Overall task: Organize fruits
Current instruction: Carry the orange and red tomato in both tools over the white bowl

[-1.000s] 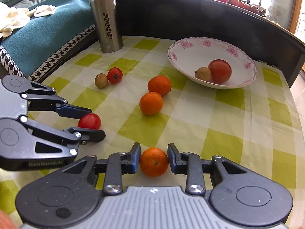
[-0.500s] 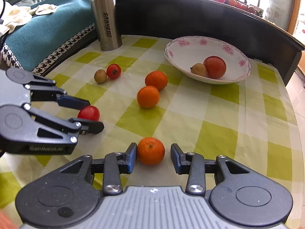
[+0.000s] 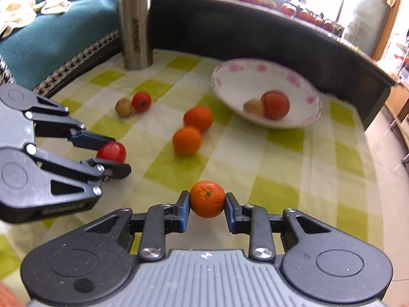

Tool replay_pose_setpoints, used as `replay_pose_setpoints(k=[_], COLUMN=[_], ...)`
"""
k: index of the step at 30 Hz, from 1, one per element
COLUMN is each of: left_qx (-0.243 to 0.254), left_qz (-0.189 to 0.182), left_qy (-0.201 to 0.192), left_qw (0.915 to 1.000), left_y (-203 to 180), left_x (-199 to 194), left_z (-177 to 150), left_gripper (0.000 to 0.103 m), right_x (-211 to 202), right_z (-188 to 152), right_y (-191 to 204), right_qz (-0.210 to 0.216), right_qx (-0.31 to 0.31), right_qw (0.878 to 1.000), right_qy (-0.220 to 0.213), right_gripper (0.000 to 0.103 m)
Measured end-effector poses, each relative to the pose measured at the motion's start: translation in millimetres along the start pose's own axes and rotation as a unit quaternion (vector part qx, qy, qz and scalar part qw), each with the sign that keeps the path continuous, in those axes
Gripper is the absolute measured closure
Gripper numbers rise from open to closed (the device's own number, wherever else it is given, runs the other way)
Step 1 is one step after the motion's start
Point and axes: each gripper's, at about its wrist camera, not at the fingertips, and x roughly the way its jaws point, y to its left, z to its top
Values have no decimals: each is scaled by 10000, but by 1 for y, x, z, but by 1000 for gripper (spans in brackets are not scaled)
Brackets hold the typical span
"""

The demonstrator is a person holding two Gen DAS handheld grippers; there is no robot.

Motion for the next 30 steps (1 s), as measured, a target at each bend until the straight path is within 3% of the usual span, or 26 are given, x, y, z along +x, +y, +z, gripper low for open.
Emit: replay_pose_setpoints(k=[16,30], left_qx=[116,273], left_qz=[260,401], left_qy=[-592,-853], left_qw=[9978,9952], left_y=[-1,3], left_x=[1,38], left_z=[59,114], left_gripper=[66,66], right_x=[-3,27], right_z=[44,95], right_y=[-15,-61], right_qz=[-537,-938], right_qx=[14,60], right_qw=[9970,9922], right_qy=[-559,-822], right_gripper=[68,68])
